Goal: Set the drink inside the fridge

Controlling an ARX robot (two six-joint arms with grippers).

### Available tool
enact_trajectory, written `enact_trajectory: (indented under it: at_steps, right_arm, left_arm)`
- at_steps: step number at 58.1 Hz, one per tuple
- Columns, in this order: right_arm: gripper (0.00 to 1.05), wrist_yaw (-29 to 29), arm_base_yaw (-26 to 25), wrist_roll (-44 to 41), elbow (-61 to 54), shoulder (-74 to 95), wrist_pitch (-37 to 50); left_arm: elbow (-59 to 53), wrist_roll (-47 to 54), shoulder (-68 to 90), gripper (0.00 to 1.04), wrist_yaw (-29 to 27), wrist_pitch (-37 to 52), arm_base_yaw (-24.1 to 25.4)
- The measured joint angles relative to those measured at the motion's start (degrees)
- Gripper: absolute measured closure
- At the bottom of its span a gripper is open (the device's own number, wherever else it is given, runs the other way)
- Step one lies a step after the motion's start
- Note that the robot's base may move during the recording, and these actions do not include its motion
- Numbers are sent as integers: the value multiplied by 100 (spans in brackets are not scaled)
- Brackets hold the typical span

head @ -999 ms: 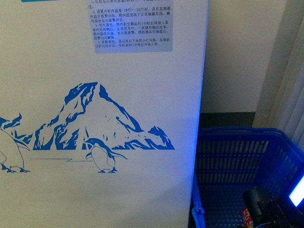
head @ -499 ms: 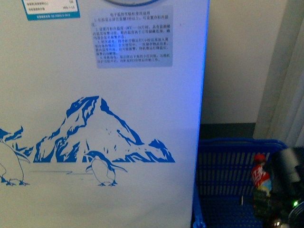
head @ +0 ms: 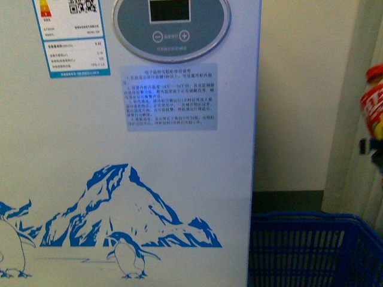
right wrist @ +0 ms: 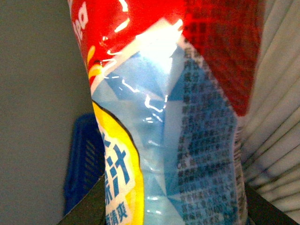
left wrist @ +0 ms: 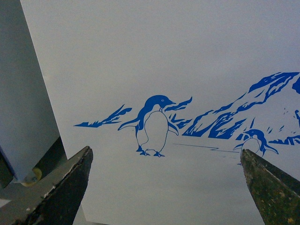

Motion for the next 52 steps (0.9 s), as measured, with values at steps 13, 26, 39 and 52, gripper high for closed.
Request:
enact_trajectory:
  at_steps: [13,26,39,52]
  right_arm:
    - [63,474,144,-28,-785,-2688,-415]
    - [63,1226,691,-72,-1475,-4583,-1025]
    - [63,2345,1478,-426,-2009,-6111,-1449]
    - [63,2435,1403,-310,-2175,-6601,-1818]
  left_arm:
    - [0,0,0,8,0,0,0]
    - [0,0,0,8,0,0,0]
    - [0,0,0,8,0,0,0]
    - [0,0,0,8,0,0,0]
